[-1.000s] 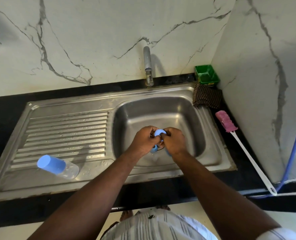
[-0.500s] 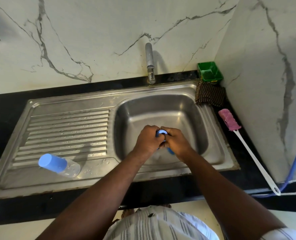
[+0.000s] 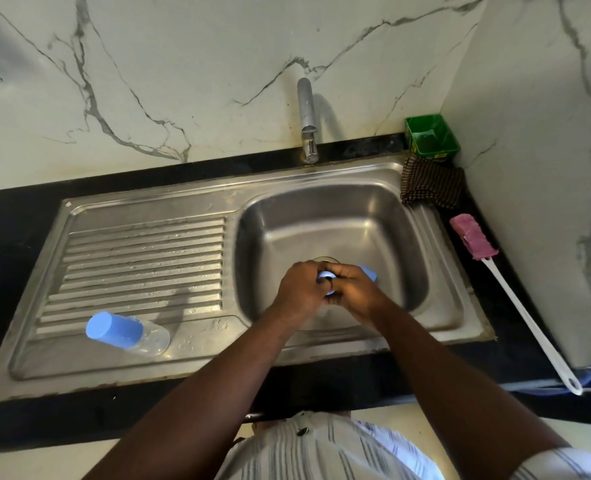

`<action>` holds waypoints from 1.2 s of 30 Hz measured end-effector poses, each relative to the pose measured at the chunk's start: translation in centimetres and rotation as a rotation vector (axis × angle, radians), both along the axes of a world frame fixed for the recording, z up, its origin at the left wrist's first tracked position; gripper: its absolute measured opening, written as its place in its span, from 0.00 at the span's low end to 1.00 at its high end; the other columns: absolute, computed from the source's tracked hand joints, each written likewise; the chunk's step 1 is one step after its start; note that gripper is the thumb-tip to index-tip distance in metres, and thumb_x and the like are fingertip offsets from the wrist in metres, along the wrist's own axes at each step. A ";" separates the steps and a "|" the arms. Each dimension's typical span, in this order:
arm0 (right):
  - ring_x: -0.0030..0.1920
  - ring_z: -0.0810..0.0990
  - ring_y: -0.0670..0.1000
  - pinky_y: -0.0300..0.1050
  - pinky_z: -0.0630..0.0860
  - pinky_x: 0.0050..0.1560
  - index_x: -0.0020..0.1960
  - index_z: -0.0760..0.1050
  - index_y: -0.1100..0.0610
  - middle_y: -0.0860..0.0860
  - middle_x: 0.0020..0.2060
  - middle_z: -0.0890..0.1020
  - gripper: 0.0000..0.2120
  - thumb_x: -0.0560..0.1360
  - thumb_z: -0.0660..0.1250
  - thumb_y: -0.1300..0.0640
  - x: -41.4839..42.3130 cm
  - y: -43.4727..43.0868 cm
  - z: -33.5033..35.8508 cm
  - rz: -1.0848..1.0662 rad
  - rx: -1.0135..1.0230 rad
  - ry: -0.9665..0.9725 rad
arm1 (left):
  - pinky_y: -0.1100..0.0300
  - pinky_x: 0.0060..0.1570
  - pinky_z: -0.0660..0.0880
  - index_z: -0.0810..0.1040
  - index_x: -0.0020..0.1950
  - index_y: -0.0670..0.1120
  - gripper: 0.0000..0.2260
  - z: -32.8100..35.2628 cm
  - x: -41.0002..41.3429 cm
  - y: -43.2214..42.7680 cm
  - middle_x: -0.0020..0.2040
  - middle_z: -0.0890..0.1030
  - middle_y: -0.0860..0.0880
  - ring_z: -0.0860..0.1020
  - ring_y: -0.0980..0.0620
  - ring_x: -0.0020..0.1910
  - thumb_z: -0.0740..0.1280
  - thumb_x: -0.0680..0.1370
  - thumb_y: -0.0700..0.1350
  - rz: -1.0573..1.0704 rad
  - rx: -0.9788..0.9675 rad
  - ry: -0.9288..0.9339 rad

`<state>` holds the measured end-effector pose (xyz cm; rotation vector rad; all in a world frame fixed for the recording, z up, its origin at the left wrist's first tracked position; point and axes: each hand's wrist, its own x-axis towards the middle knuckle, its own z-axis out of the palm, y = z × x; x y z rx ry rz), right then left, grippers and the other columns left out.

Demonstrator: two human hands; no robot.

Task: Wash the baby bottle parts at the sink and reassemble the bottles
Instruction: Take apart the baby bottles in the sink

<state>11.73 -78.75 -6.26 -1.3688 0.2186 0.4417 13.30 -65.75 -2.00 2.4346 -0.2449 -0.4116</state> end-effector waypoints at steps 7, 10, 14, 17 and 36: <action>0.56 0.77 0.61 0.50 0.76 0.56 0.62 0.71 0.72 0.62 0.50 0.79 0.22 0.69 0.55 0.74 0.5 1.6 -1.0 -0.158 0.211 0.072 | 0.61 0.44 0.69 0.80 0.60 0.46 0.11 -1.2 0.5 -0.2 0.52 0.77 0.44 0.76 0.49 0.46 0.65 0.79 0.44 -0.013 0.134 -0.110; 0.49 0.75 0.58 0.46 0.73 0.49 0.53 0.72 0.69 0.60 0.45 0.75 0.17 0.66 0.54 0.73 0.5 1.3 -0.5 -0.167 0.387 0.035 | 0.62 0.43 0.69 0.80 0.60 0.46 0.11 -0.7 0.8 -0.8 0.52 0.77 0.45 0.76 0.50 0.46 0.66 0.79 0.44 -0.015 0.115 -0.125; 0.53 0.76 0.59 0.46 0.78 0.49 0.62 0.71 0.73 0.63 0.53 0.77 0.28 0.63 0.60 0.63 1.0 1.4 -0.6 -0.219 0.537 0.098 | 0.66 0.41 0.67 0.81 0.55 0.45 0.09 -1.0 1.4 0.1 0.50 0.78 0.46 0.78 0.47 0.47 0.69 0.76 0.41 -0.024 0.097 -0.089; 0.61 0.76 0.62 0.46 0.81 0.52 0.70 0.68 0.71 0.67 0.64 0.75 0.26 0.72 0.51 0.68 1.3 1.7 -1.1 -0.237 0.425 0.159 | 0.68 0.34 0.62 0.83 0.50 0.42 0.08 -1.2 2.4 1.7 0.45 0.82 0.46 0.76 0.49 0.42 0.67 0.73 0.41 0.000 0.004 -0.051; 0.41 0.83 0.57 0.48 0.84 0.42 0.44 0.79 0.62 0.58 0.39 0.81 0.04 0.75 0.71 0.69 3.7 -3.1 -3.2 -0.431 -0.135 0.215 | 0.64 0.20 0.68 0.72 0.50 0.42 0.09 -3.1 3.6 5.2 0.35 0.72 0.41 0.69 0.48 0.26 0.55 0.79 0.32 0.490 -0.305 0.513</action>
